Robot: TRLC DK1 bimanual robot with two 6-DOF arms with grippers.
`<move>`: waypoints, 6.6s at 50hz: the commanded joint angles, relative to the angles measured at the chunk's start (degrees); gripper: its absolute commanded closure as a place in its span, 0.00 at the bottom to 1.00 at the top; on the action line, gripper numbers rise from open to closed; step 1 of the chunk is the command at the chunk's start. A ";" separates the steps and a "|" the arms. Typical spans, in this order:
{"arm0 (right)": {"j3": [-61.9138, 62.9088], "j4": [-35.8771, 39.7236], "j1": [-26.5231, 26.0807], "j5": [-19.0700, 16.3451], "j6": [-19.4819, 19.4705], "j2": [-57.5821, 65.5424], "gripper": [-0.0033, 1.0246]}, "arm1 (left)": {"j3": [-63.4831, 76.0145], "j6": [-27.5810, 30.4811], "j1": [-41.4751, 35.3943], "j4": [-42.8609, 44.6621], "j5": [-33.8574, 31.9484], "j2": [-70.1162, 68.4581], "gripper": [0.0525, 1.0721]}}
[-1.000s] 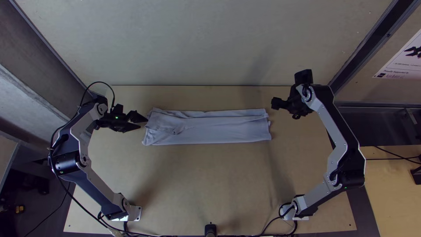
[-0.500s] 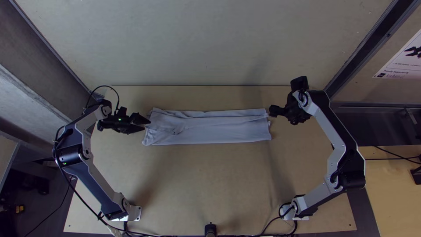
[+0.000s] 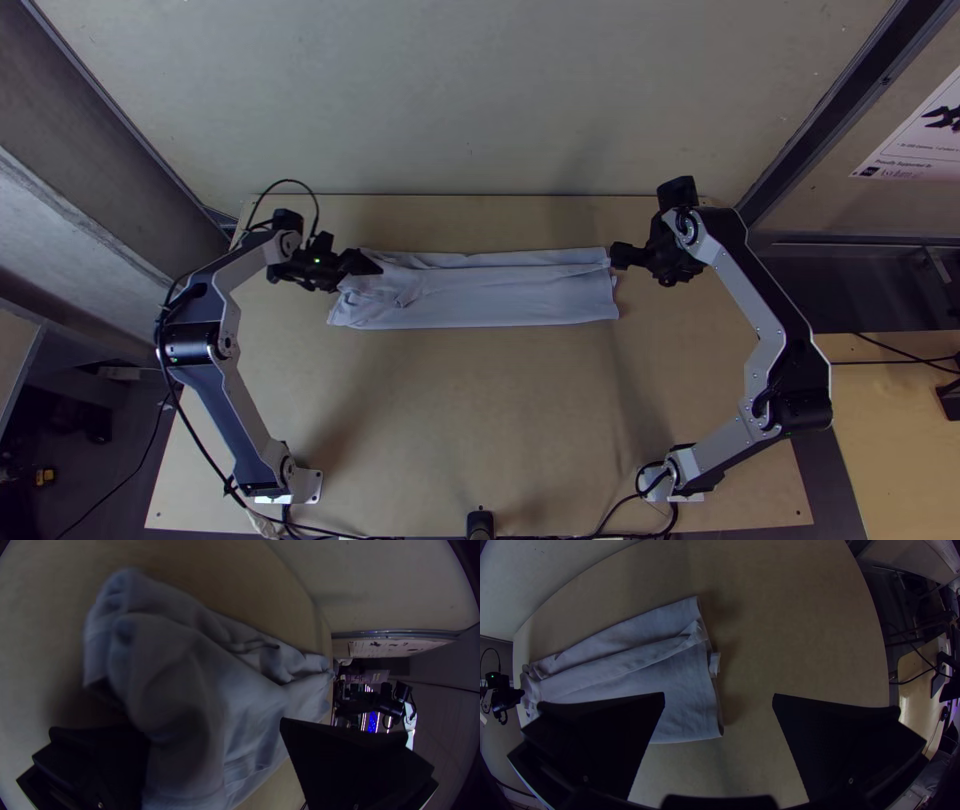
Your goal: Fold the t-shirt
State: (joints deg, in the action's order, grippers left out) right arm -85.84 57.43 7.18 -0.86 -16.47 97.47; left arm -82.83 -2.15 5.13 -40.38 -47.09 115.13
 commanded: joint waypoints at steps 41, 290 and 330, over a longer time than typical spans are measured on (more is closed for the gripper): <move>4.10 -4.34 -0.32 0.25 -1.99 -3.08 0.04 | 7.15 -1.63 -1.79 0.65 31.97 -5.97 0.97; -6.53 -13.92 2.22 3.68 16.91 -42.01 0.04 | -14.64 -0.92 -11.10 -9.10 47.53 -54.05 0.04; 45.15 -37.92 0.73 8.60 28.33 -93.87 0.04 | 49.08 7.16 -4.16 28.60 47.79 -115.22 0.04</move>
State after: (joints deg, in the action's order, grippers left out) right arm -44.47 19.55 8.88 7.14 9.96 9.13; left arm -39.33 3.11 -0.58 -13.15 0.49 4.60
